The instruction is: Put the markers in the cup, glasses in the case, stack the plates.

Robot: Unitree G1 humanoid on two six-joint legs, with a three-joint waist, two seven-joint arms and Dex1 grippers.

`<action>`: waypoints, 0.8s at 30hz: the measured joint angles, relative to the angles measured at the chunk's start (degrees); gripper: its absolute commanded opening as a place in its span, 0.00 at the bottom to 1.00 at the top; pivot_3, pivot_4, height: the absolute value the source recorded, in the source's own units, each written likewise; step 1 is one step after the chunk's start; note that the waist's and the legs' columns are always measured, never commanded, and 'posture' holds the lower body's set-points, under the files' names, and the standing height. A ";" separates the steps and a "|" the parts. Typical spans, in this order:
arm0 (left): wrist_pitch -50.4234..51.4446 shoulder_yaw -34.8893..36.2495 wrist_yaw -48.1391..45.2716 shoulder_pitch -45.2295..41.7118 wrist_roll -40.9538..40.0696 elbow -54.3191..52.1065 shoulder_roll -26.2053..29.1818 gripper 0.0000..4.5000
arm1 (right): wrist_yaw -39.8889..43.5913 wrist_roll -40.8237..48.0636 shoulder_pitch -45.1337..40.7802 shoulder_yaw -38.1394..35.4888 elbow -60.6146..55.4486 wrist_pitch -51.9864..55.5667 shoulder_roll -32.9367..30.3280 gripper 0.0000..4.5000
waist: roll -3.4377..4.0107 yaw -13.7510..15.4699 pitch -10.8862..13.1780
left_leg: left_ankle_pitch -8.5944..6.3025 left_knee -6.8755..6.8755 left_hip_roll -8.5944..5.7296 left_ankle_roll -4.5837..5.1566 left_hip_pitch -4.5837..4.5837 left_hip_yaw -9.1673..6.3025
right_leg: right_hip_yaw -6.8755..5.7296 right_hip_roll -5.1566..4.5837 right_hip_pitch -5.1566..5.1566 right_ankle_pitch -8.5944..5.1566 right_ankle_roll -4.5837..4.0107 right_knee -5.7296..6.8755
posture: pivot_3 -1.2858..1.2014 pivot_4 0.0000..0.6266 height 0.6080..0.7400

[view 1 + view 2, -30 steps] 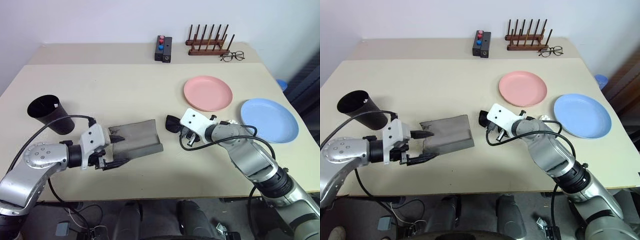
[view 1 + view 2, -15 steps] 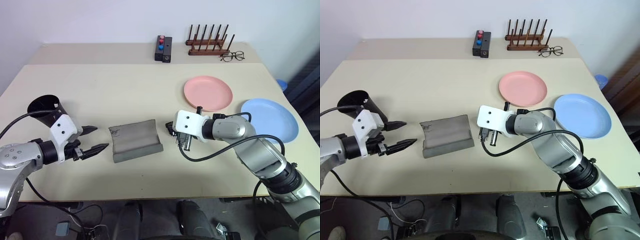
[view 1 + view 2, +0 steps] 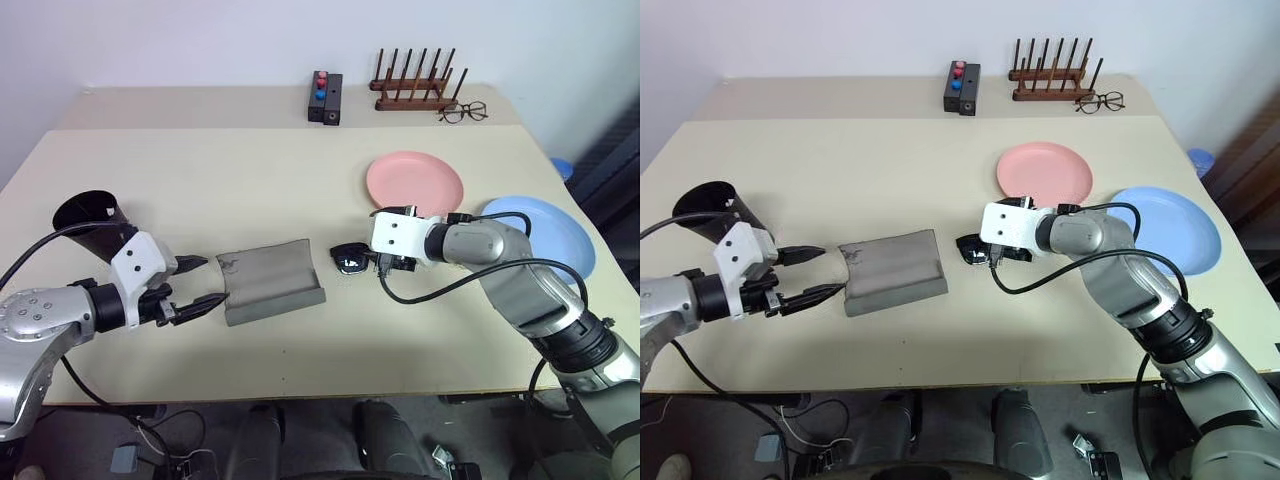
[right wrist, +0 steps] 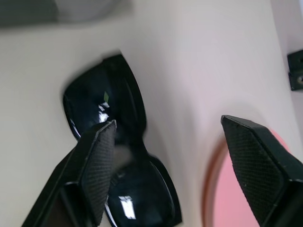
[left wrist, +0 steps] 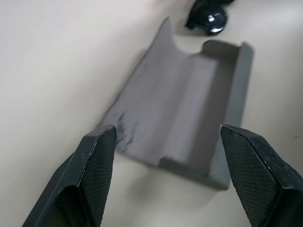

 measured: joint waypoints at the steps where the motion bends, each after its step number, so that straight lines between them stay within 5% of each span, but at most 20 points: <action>1: 0.08 -0.06 0.01 -0.16 -0.02 -0.02 0.00 0.79 | 0.01 -1.09 0.00 0.17 1.77 -2.27 0.00 0.82 | 0.00 -0.07 0.00 | 0.00 -0.01 0.00 0.00 0.00 0.00 | 0.00 0.00 0.00 0.00 0.00 0.00 | 0.52 0.24 1.00; 17: 0.21 -0.17 0.24 1.33 0.11 -0.79 0.01 0.79 | 0.76 -8.89 0.00 0.83 10.43 -13.97 4.04 0.82 | 0.00 0.06 0.00 | 0.00 -0.02 0.00 0.00 0.00 0.00 | 0.00 0.00 0.00 0.00 0.02 0.01 | 0.52 0.24 1.00; 20: 0.22 -0.19 0.26 1.35 0.12 -0.79 0.02 0.79 | 0.76 -9.93 0.24 0.83 10.62 -14.80 4.44 0.66 | 0.00 0.09 0.00 | 0.00 0.00 0.00 0.00 0.00 0.00 | 0.00 0.00 0.02 0.00 0.01 0.01 | 0.52 0.24 1.00; 24: 0.22 -0.19 0.27 1.34 0.12 -0.79 0.08 0.79 | 0.69 -11.14 0.45 0.83 11.95 -15.87 4.59 0.21 | 0.00 0.08 0.00 | 0.00 0.02 0.00 0.00 0.00 0.00 | -0.01 0.00 0.04 0.00 0.01 0.01 | 0.52 0.24 1.00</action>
